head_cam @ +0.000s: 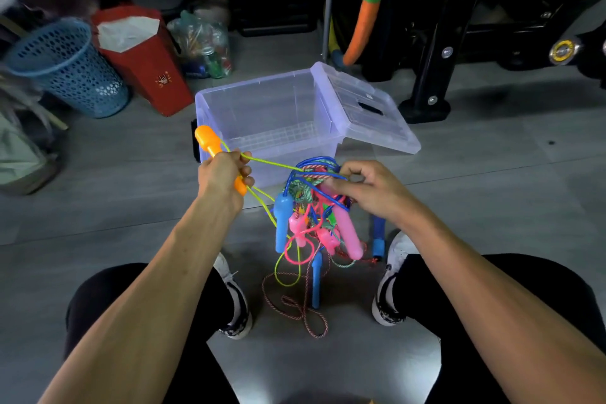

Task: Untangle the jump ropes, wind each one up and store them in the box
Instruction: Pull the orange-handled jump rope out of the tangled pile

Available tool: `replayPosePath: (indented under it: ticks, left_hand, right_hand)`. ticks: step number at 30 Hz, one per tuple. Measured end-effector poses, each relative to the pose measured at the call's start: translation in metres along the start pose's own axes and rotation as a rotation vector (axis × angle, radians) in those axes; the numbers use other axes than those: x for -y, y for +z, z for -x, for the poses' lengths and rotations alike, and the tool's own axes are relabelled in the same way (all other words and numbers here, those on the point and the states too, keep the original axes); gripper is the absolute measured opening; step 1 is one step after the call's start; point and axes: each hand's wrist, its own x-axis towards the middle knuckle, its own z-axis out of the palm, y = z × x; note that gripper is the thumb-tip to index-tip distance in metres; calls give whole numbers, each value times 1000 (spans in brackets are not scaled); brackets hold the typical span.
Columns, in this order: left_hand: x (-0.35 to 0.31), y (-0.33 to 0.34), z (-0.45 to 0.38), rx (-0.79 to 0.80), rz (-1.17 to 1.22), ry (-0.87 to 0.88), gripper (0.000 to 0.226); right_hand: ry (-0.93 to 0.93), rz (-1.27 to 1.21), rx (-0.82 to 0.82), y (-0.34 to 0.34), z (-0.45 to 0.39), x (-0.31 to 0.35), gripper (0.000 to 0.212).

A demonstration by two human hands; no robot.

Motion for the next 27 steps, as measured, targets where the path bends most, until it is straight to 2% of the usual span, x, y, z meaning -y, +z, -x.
replayPosePath:
  ticks: [3, 6, 8, 10, 13, 17, 19, 22, 24, 27]
  left_hand:
    - [-2, 3, 2, 16, 43, 21, 15]
    - [0, 12, 16, 113, 34, 53, 16]
    - [5, 17, 25, 215, -63, 79, 15]
    - [10, 19, 28, 291, -209, 110, 14]
    - [14, 18, 23, 303, -483, 153, 14]
    - [24, 21, 25, 457, -706, 154, 22]
    - [28, 26, 30, 511, -744, 192, 25]
    - [30, 30, 26, 425, -788, 292, 35]
    - [30, 30, 24, 347, -868, 358, 29]
    - [33, 33, 26, 352, -831, 330, 22]
  right_hand:
    - [55, -161, -130, -5, -2, 2, 29]
    - [76, 40, -301, -5, -6, -4, 38]
    - [77, 82, -347, -2, -8, -6, 36]
    - [106, -31, -288, 0, -8, -6, 24]
    - [139, -95, -191, 1, -6, 1, 21]
    - [37, -27, -179, -1, 0, 12, 35]
    - [-47, -65, -144, -1, 6, 19, 50]
    - [-99, -23, -109, 0, 13, 24, 60]
    - [-111, 30, -130, 2, 13, 22, 53]
    - [-118, 204, -168, 2, 13, 18, 44]
